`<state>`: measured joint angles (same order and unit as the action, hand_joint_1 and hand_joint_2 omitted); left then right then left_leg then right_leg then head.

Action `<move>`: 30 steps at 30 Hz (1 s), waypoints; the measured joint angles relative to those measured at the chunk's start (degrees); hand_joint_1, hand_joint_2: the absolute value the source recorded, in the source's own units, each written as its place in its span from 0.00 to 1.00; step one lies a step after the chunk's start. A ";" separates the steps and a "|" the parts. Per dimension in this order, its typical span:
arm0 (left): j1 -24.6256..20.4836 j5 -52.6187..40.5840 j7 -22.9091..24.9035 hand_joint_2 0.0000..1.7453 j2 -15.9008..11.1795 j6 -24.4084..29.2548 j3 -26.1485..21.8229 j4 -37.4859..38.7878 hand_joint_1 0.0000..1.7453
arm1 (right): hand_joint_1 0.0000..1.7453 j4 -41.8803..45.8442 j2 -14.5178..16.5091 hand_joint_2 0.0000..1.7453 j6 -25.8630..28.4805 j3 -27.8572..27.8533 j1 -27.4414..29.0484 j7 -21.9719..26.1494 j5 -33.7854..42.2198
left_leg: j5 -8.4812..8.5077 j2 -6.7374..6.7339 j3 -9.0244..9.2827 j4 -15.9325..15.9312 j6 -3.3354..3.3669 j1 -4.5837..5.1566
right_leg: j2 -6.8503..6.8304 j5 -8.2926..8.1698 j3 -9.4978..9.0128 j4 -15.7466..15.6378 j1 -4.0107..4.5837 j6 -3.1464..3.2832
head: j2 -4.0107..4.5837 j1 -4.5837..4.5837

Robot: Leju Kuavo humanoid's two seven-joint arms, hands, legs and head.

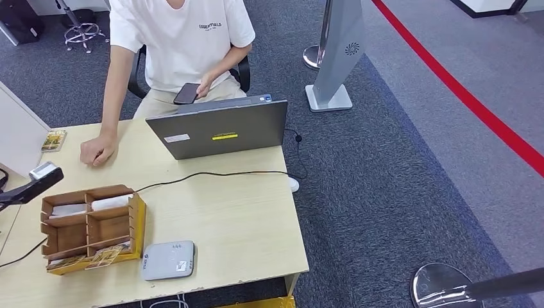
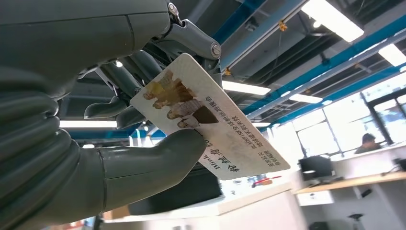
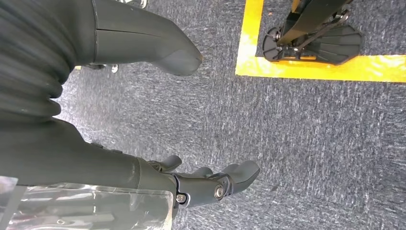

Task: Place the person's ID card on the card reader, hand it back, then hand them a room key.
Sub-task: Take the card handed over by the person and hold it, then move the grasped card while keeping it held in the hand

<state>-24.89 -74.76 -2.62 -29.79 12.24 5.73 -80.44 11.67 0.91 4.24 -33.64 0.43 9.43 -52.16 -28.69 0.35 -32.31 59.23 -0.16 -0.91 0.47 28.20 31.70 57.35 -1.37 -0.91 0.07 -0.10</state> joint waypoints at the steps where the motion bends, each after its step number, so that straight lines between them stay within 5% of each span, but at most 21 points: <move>1: 0.58 0.03 -0.26 1.00 1.20 -0.61 1.27 -1.92 1.00 | 0.00 0.05 0.04 1.00 -0.10 -0.04 -0.04 -0.03 -0.23 | 0.00 0.03 -0.01 0.00 0.00 0.02 | -0.03 0.00 -0.02 0.00 -0.01 0.00 | 0.00 0.02; 8: 2.80 1.07 1.21 1.00 7.96 -6.15 14.73 -14.58 1.00 | 0.00 0.83 0.75 1.00 -0.64 -0.80 -0.08 0.25 -0.64 | -0.06 -0.11 -0.03 0.01 0.09 0.12 | 0.10 -0.03 0.01 -0.01 -0.11 -0.05 | 0.00 0.10; 17: 3.81 6.00 0.75 1.00 11.11 -8.73 23.43 -22.61 1.00 | 0.00 1.44 1.07 1.00 -0.63 -1.78 0.01 0.50 -1.42 | -0.07 -0.11 -0.03 -0.01 0.09 0.09 | 0.09 -0.02 0.05 0.00 -0.09 -0.06 | 0.00 0.04; 24: 4.15 22.73 -0.69 1.00 9.03 -24.29 26.23 -22.46 1.00 | 0.00 1.98 1.19 1.00 -0.79 -3.39 0.22 -0.28 -1.74 | -0.06 -0.12 -0.02 -0.01 0.09 0.09 | 0.11 -0.03 0.04 0.01 -0.09 -0.06 | 0.00 0.05; 30: 4.02 26.51 -0.22 1.00 4.60 -28.41 29.40 -20.13 1.00 | 0.00 2.34 1.19 1.00 -1.13 -4.76 0.47 -0.69 -2.77 | -0.06 -0.12 -0.03 -0.01 0.09 0.10 | 0.11 -0.02 0.04 0.01 -0.09 -0.06 | 0.00 0.05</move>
<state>-20.88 -48.25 -2.84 -25.18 -16.17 35.13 -100.57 14.01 2.10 3.11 -38.40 0.90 8.73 -54.93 -28.75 0.23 -32.35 59.22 -0.06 -0.81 0.58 28.17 31.74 57.36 -1.46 -0.97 0.07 -0.05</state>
